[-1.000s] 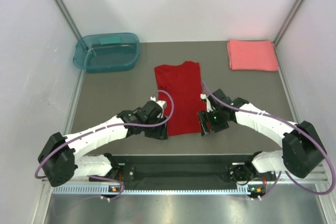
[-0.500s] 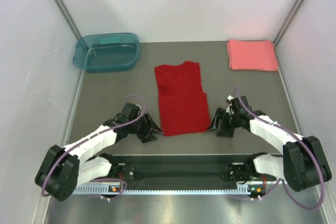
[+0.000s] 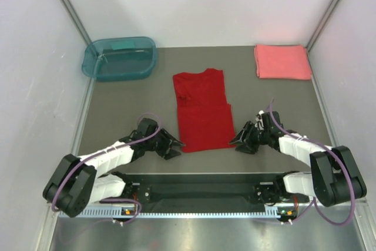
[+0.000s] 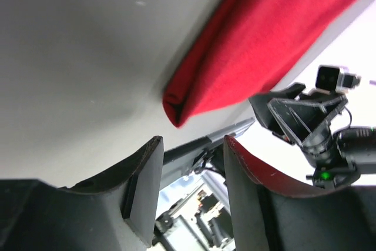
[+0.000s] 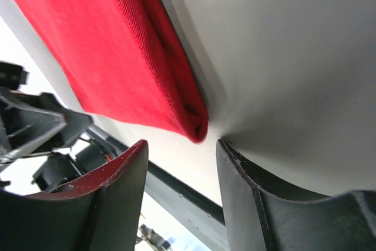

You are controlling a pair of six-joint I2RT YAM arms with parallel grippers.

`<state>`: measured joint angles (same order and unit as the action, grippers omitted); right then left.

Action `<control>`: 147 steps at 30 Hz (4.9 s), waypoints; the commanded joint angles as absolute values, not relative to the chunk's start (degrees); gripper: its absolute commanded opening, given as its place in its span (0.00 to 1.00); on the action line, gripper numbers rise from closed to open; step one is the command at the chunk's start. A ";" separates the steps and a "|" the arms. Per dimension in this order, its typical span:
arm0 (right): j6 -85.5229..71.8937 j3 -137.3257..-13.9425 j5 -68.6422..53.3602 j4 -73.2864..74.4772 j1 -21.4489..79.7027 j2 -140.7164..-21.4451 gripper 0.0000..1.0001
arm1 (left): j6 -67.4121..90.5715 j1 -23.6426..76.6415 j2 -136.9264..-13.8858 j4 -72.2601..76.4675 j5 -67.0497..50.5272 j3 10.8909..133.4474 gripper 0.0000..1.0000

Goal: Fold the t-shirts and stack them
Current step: Fold the tshirt

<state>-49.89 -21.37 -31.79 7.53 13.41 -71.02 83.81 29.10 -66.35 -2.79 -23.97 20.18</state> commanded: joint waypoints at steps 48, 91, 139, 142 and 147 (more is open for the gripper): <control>-44.92 -22.06 -32.17 0.88 11.16 -79.46 0.00 | 81.66 30.41 -81.40 5.81 -21.80 21.00 0.00; -32.35 -73.62 -32.68 33.13 14.95 -88.74 0.00 | 50.12 21.45 -80.31 -31.73 -10.81 70.27 0.00; -36.65 -110.56 -44.56 25.31 8.53 -133.67 0.10 | 43.42 9.58 -127.09 -30.23 -23.38 105.46 0.10; -37.35 -111.88 -44.47 24.96 8.00 -135.17 0.21 | 42.02 9.49 -128.14 -32.60 -20.83 108.36 0.25; -34.56 -119.58 -41.59 29.78 5.63 -135.44 0.41 | 37.98 9.40 -126.57 -37.52 -15.84 114.86 0.39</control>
